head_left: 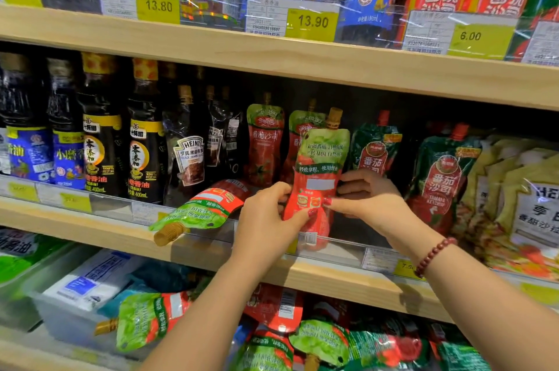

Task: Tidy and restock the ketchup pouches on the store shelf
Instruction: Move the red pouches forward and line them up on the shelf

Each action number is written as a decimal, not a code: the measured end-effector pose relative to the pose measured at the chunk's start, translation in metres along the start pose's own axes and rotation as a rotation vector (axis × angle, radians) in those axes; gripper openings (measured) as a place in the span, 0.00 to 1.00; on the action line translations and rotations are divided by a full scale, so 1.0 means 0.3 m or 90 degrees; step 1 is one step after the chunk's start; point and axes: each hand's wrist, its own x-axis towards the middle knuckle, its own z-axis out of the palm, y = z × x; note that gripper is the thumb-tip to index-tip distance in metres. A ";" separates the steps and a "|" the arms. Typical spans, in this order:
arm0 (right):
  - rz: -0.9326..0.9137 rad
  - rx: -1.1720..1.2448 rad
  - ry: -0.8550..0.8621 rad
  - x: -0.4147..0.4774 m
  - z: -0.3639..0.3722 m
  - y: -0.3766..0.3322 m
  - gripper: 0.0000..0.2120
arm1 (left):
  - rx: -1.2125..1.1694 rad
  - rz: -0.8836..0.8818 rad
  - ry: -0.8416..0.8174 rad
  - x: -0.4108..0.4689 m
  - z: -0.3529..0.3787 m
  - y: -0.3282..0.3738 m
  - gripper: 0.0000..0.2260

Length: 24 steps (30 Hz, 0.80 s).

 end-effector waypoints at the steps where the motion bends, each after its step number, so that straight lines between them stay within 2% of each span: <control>1: 0.003 -0.003 0.034 0.002 0.003 0.000 0.21 | 0.001 0.000 0.019 -0.006 0.006 0.000 0.12; 3: -0.005 0.029 0.045 -0.003 0.010 -0.006 0.18 | 0.016 0.013 0.042 -0.019 0.015 0.002 0.12; 6: -0.048 0.043 -0.046 -0.027 0.020 -0.023 0.14 | 0.059 0.084 0.048 -0.041 0.014 0.007 0.14; 8: -0.055 0.024 -0.095 -0.044 0.030 -0.043 0.21 | 0.068 0.119 0.032 -0.048 0.007 0.008 0.15; 10: -0.038 0.008 -0.074 -0.047 0.053 -0.058 0.33 | 0.070 0.127 0.003 -0.049 -0.003 0.007 0.16; 11: -0.025 0.006 -0.042 -0.046 0.068 -0.066 0.35 | 0.071 0.126 -0.011 -0.047 -0.007 0.004 0.16; 13: -0.001 0.005 0.036 -0.041 0.097 -0.077 0.31 | 0.076 0.121 -0.032 -0.045 -0.016 0.001 0.15; 16: -0.001 -0.069 0.156 -0.030 0.133 -0.072 0.19 | 0.110 0.116 -0.039 -0.051 -0.026 0.000 0.14; 21: 0.001 0.034 0.149 -0.004 0.140 -0.044 0.03 | 0.195 0.125 -0.032 -0.063 -0.037 0.008 0.09; 24: 0.033 0.118 0.164 0.041 0.136 -0.027 0.07 | 0.211 0.168 -0.022 -0.068 -0.041 0.004 0.10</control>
